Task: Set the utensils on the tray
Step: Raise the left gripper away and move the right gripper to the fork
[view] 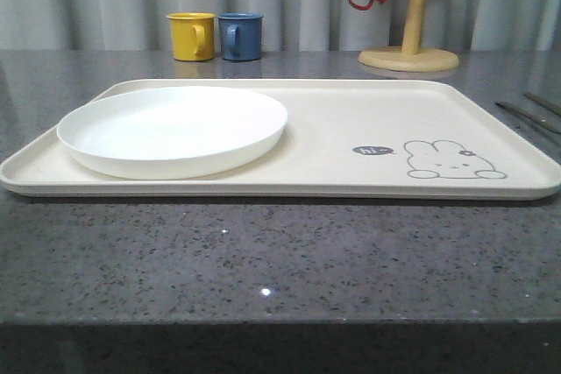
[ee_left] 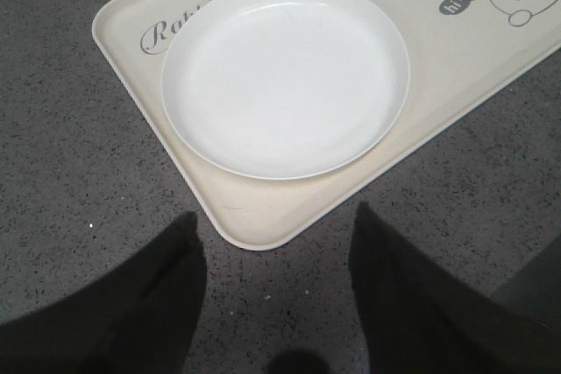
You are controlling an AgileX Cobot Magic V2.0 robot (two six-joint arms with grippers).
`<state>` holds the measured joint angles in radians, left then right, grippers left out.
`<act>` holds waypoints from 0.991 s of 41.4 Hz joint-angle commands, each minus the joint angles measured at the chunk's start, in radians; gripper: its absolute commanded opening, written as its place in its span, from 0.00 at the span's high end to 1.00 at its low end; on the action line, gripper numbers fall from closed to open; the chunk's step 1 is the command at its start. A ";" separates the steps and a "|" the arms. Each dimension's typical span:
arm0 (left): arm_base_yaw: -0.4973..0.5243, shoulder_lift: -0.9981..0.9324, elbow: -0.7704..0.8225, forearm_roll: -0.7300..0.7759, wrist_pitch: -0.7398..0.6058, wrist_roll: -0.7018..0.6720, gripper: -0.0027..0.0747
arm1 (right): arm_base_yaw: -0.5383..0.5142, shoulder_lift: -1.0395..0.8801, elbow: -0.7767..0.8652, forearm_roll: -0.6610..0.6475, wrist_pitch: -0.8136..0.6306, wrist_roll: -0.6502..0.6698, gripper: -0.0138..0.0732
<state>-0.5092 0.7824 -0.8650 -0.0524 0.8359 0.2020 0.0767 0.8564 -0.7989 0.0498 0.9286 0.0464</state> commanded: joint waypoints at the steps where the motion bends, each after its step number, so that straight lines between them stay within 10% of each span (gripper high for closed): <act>1: -0.008 -0.004 -0.028 -0.003 -0.071 -0.009 0.49 | 0.002 0.105 -0.103 0.000 -0.001 -0.013 0.28; 41: -0.008 -0.004 -0.028 -0.003 -0.071 -0.009 0.49 | 0.002 0.753 -0.474 -0.001 0.013 -0.013 0.49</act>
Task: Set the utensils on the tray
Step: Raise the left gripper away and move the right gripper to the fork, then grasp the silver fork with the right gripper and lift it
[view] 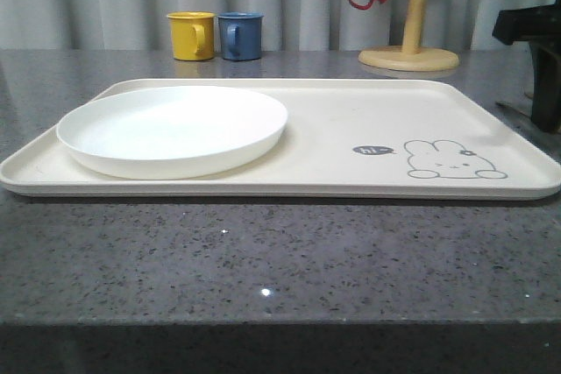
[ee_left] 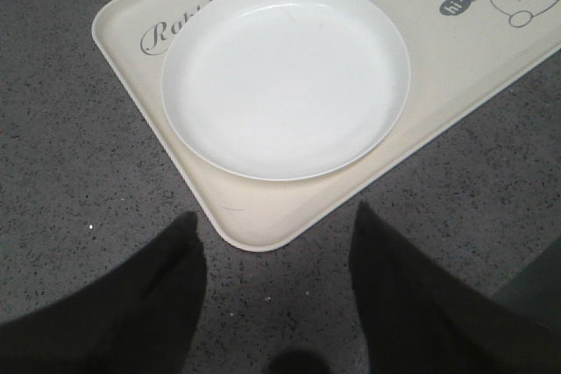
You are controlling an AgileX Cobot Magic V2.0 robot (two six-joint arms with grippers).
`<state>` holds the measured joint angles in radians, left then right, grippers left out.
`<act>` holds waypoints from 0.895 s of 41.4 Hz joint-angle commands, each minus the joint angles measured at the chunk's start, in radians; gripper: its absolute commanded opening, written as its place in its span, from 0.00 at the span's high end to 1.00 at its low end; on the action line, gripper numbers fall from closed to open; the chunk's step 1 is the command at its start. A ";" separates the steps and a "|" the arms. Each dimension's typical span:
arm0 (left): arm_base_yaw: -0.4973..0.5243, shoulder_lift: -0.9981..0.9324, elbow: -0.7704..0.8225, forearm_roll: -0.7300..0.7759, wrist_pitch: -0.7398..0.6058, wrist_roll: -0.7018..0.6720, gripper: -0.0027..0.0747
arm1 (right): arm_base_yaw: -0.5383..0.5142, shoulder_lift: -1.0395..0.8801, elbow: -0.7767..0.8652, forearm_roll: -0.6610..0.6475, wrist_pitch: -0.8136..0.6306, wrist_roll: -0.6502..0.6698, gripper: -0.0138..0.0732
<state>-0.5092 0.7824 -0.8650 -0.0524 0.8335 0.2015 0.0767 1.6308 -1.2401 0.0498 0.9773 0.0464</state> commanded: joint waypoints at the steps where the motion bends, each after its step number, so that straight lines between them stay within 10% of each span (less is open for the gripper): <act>1: -0.008 -0.004 -0.028 -0.003 -0.069 -0.009 0.49 | 0.002 -0.019 -0.033 -0.001 -0.041 -0.013 0.49; 18: -0.008 -0.004 -0.028 -0.003 -0.069 -0.009 0.49 | 0.002 0.004 -0.033 0.001 -0.051 -0.013 0.83; 37: -0.008 -0.004 -0.028 -0.003 -0.069 -0.009 0.49 | 0.078 -0.024 -0.209 0.036 0.144 -0.013 0.84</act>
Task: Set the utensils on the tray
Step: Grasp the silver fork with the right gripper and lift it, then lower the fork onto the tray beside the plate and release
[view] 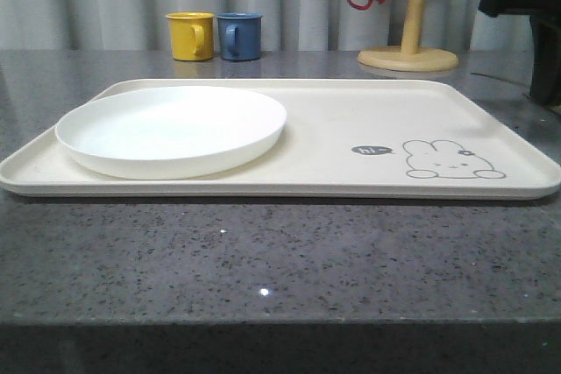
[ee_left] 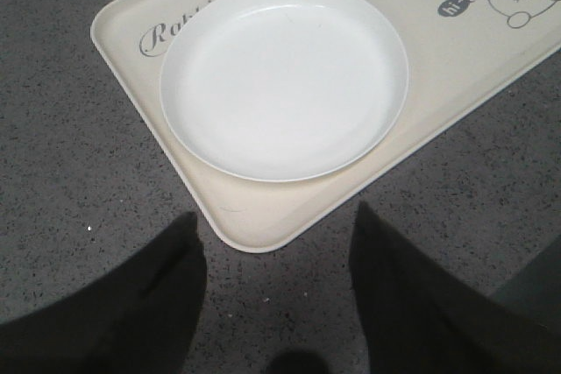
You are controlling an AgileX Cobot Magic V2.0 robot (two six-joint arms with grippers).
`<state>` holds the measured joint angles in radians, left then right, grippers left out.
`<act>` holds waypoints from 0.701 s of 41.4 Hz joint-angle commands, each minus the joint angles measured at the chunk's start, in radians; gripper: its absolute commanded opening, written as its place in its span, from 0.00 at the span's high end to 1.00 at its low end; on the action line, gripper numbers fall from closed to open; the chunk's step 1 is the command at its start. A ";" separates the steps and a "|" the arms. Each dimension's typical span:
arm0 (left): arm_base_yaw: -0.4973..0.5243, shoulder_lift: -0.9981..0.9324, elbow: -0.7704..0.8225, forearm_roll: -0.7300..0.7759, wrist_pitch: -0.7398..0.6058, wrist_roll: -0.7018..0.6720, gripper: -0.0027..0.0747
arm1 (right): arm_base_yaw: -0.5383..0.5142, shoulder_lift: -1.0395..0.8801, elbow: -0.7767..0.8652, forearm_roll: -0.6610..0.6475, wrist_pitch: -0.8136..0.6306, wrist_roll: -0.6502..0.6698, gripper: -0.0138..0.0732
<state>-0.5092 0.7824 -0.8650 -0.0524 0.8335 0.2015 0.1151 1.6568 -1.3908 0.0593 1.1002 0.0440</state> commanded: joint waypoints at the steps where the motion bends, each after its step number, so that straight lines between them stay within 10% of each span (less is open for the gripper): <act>1: -0.008 -0.004 -0.028 -0.003 -0.069 -0.009 0.49 | 0.060 -0.050 -0.064 0.027 0.021 -0.010 0.84; 29: -0.008 -0.004 -0.028 -0.003 -0.069 -0.009 0.49 | 0.302 0.132 -0.228 0.043 0.015 0.395 0.83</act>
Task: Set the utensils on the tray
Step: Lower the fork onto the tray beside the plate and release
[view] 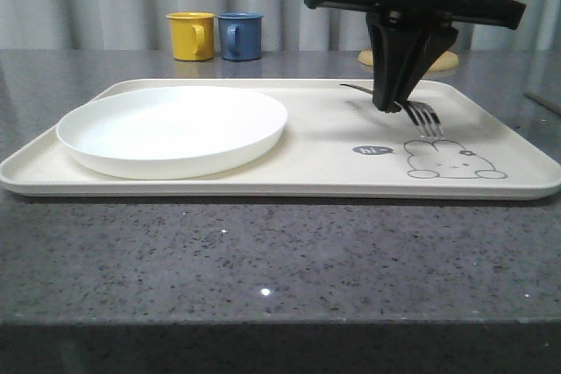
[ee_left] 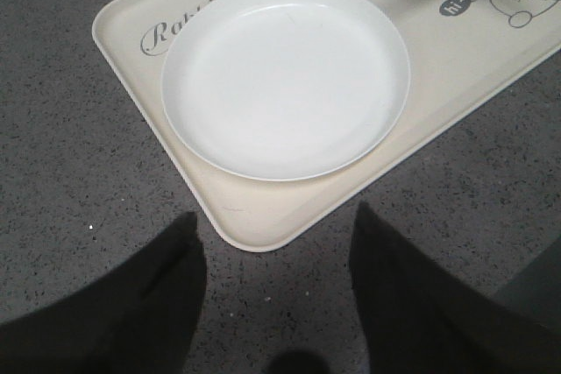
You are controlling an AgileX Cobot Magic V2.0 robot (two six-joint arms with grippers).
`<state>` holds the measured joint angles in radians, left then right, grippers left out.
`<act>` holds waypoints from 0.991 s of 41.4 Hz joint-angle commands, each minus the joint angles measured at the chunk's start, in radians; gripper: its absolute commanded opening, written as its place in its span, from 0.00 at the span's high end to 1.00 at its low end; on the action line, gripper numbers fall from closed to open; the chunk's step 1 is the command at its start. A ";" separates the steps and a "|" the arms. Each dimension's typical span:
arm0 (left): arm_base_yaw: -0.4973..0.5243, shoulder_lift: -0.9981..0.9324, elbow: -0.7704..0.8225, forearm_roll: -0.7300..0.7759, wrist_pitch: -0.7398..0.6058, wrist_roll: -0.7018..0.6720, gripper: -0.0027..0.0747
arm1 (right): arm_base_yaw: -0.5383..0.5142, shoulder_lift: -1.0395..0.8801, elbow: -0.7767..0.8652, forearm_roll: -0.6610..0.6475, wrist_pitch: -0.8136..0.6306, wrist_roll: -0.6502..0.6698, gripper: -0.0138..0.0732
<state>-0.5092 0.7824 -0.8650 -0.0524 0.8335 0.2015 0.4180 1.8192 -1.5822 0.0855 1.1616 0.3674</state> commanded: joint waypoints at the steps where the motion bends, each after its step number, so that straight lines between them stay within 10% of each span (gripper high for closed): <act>1: -0.008 -0.004 -0.028 -0.003 -0.069 -0.009 0.49 | -0.001 -0.026 -0.036 0.026 -0.052 0.079 0.83; 29: -0.008 -0.004 -0.028 -0.003 -0.069 -0.009 0.49 | 0.049 0.027 -0.036 0.044 -0.116 0.192 0.83; 41: -0.008 -0.004 -0.028 -0.003 -0.069 -0.009 0.49 | 0.049 0.023 -0.036 0.041 -0.106 0.190 0.47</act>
<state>-0.5092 0.7824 -0.8650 -0.0524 0.8335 0.2015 0.4694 1.8918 -1.5886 0.1380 1.0590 0.5575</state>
